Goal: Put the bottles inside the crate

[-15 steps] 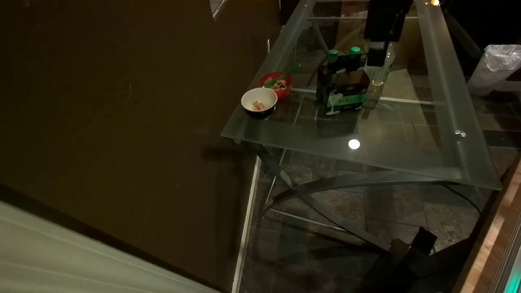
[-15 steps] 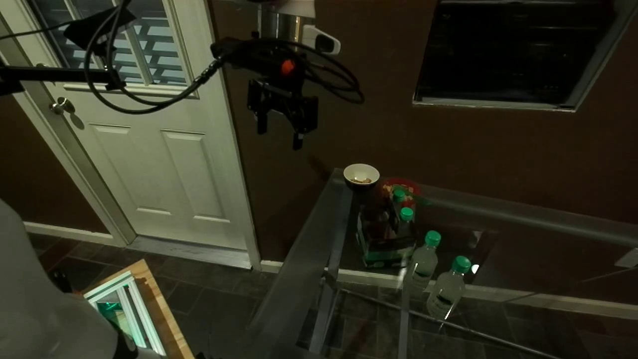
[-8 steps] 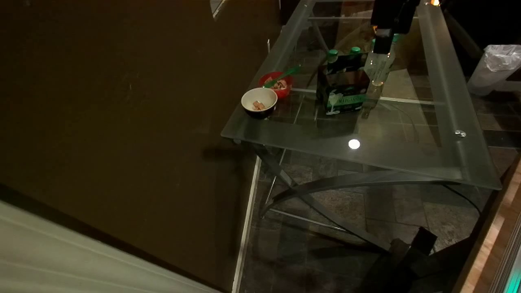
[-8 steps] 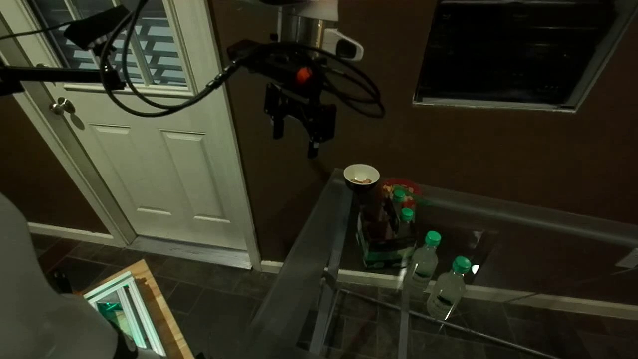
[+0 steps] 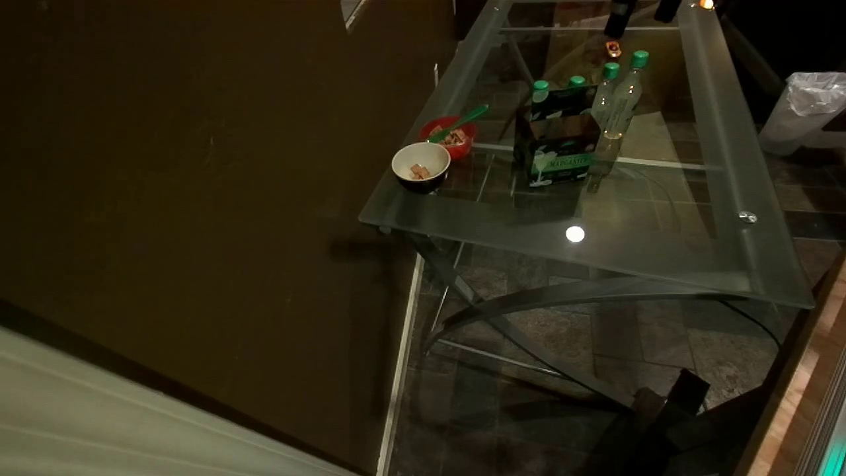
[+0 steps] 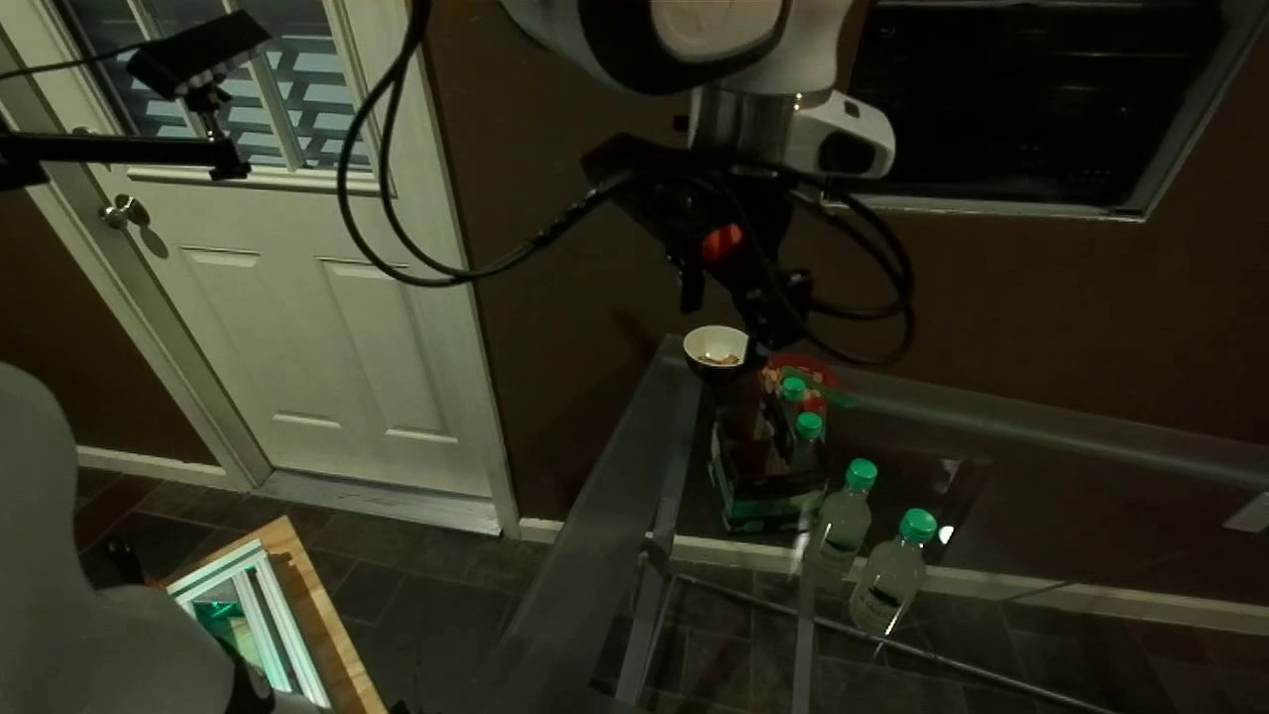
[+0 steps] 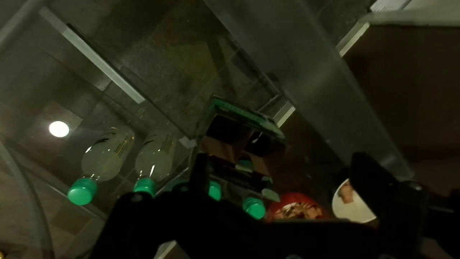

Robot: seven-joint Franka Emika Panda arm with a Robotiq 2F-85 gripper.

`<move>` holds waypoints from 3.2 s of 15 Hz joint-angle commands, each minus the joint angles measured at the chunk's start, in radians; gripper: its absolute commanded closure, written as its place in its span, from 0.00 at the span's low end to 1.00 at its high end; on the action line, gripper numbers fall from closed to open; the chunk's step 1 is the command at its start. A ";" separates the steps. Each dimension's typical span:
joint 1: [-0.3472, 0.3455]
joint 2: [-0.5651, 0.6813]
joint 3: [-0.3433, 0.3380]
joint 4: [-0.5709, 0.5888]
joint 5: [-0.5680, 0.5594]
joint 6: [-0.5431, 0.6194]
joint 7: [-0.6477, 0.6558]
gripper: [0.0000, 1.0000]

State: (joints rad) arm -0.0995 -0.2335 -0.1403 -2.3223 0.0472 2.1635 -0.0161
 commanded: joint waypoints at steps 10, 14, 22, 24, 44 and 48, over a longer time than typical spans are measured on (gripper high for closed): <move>-0.075 0.186 0.010 0.043 -0.249 0.021 0.490 0.00; -0.069 0.180 -0.001 0.031 -0.238 0.073 0.461 0.00; -0.078 0.222 -0.017 0.071 -0.196 0.073 0.460 0.00; -0.080 0.243 -0.025 0.083 -0.199 0.097 0.480 0.00; -0.068 0.468 -0.081 0.236 -0.137 0.234 0.563 0.55; -0.064 0.482 -0.087 0.240 -0.138 0.244 0.570 0.79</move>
State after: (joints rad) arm -0.1782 0.2273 -0.2116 -2.1024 -0.1123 2.3936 0.5416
